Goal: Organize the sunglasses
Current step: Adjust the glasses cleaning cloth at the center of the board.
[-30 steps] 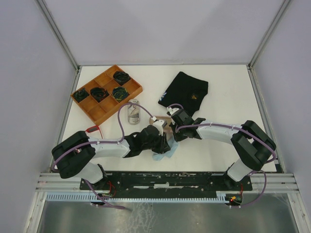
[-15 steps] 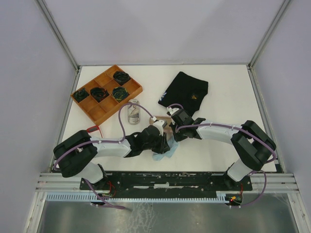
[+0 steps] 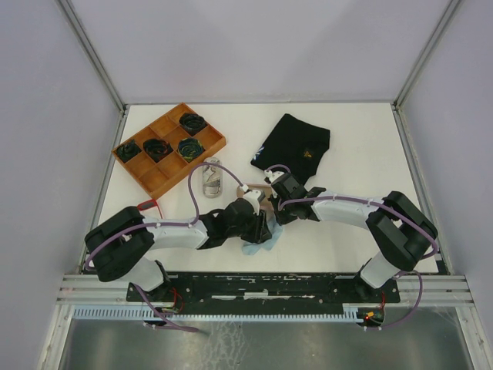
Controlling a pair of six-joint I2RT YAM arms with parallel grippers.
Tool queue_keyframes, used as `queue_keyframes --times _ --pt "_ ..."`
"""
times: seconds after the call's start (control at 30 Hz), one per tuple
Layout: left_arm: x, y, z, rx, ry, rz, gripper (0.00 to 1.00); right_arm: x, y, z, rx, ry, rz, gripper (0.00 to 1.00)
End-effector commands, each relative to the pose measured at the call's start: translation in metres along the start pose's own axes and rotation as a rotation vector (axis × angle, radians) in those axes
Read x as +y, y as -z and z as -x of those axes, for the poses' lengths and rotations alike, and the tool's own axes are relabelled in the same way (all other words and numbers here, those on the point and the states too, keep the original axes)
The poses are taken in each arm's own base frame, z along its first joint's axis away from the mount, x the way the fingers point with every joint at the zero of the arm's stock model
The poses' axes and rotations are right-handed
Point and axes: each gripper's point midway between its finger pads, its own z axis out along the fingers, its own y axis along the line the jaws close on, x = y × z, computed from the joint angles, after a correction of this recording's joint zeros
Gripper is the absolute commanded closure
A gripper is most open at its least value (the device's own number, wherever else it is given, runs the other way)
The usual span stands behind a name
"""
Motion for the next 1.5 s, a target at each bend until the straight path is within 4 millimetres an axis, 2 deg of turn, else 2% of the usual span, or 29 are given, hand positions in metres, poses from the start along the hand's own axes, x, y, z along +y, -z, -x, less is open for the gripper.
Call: queue_keyframes --times 0.0,0.2,0.43,0.83,1.17,1.47 --pt "-0.01 -0.003 0.023 -0.058 -0.051 -0.023 0.54 0.0 0.001 -0.003 0.006 -0.01 0.008 1.0" --pt "-0.011 -0.004 0.025 -0.06 -0.059 -0.024 0.68 0.001 0.001 -0.002 0.003 -0.009 0.01 1.0" --pt "-0.009 -0.006 0.024 -0.057 -0.063 -0.017 0.75 0.001 0.001 -0.002 0.006 -0.008 0.01 1.0" --pt "-0.006 -0.001 0.035 -0.082 -0.08 0.0 0.97 0.001 0.005 0.001 -0.009 -0.005 0.01 1.0" --pt "0.007 0.01 0.046 -0.116 -0.116 0.046 0.97 0.007 0.025 0.014 -0.094 0.027 0.055 1.0" --pt "0.0 0.024 0.06 -0.169 -0.14 0.018 0.97 0.01 0.039 0.017 -0.136 0.043 0.083 1.0"
